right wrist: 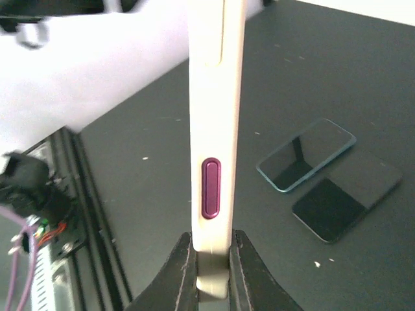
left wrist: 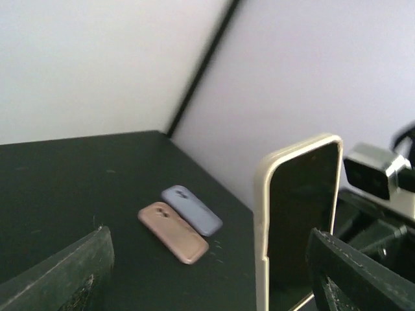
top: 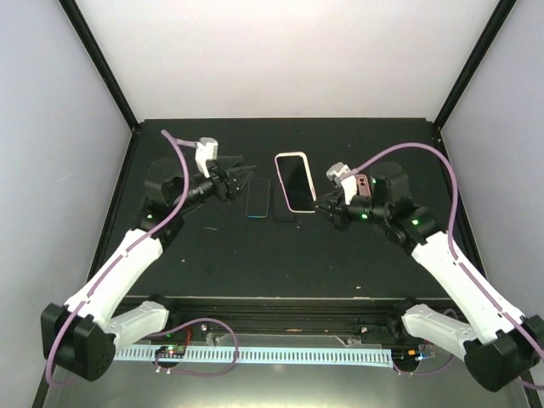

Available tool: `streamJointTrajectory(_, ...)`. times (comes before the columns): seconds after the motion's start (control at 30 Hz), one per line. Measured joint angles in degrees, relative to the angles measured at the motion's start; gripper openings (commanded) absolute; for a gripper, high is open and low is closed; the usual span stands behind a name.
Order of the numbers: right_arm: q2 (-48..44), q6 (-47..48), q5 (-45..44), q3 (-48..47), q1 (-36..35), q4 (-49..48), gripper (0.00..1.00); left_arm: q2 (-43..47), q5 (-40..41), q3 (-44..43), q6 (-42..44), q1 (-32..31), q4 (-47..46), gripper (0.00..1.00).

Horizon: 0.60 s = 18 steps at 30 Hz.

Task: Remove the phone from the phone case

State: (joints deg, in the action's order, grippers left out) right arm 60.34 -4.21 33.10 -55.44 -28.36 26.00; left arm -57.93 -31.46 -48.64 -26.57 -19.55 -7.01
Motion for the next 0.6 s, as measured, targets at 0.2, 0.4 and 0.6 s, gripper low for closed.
streamJointTrajectory(0.2, -3.89, 5.66, 11.98, 0.0, 0.39, 4.33, 0.01, -5.66, -15.89, 3.19, -4.87, -0.94, -13.81, 0.79)
streamJointTrajectory(0.4, -1.07, 5.84, 18.88, -0.02, 0.44, 5.29, 0.01, -5.01, -20.28, 3.5, -4.09, -6.75, -16.41, 0.73)
streamJointTrajectory(0.6, 0.7, 5.81, 23.43, -0.02, 0.44, 5.4, 0.01, -5.18, -21.7, 3.45, -2.86, -10.54, -15.76, 0.56)
